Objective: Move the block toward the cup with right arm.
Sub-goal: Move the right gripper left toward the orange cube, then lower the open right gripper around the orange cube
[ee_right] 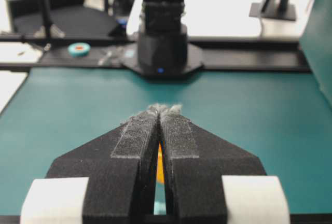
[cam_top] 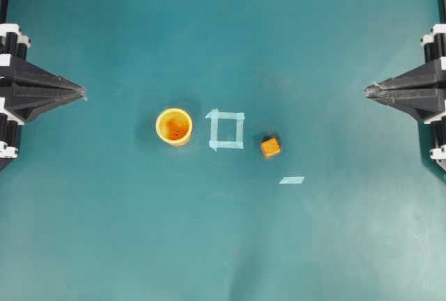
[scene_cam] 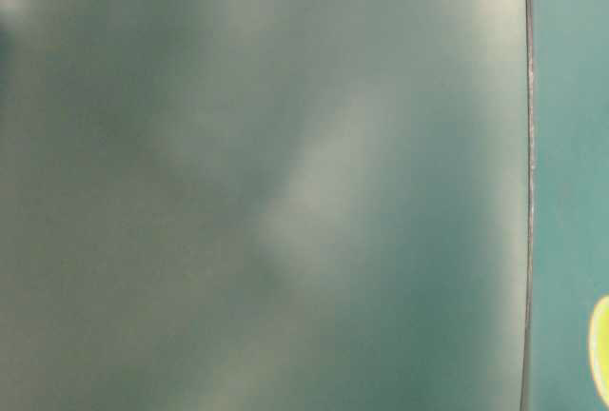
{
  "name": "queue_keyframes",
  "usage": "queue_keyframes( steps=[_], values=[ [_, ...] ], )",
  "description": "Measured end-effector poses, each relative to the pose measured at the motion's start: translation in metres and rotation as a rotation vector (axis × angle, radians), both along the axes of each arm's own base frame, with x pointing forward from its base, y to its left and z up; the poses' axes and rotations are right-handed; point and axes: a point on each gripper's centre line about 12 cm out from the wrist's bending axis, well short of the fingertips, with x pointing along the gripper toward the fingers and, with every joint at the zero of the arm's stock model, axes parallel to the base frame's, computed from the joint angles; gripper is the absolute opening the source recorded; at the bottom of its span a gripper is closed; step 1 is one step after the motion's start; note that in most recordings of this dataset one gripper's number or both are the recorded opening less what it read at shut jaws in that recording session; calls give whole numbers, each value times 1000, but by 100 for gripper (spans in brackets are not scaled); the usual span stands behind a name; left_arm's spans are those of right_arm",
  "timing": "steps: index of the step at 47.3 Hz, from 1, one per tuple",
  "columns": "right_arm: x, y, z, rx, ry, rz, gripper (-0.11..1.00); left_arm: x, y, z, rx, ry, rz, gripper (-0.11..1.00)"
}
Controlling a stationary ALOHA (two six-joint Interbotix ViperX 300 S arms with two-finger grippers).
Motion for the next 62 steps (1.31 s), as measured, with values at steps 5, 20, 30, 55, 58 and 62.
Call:
queue_keyframes(
  steps=[5,20,30,55,58,62],
  values=[
    [2,0,-3,6,31,0,0,1,0,0,-5,40,-1,0],
    [32,-1,-21,11,456,-6,0,1,0,-2,-3,135,0,0],
    [56,-2,-48,12,699,-9,0,1,0,-3,-2,141,0,0],
    [124,-2,-83,1,877,-5,24,1,0,-4,0,144,0,0],
    [128,-2,-86,0,887,-4,34,1,0,-4,0,144,0,0],
    [131,-2,-89,-2,896,-4,44,1,0,-4,0,144,0,0]
  ],
)
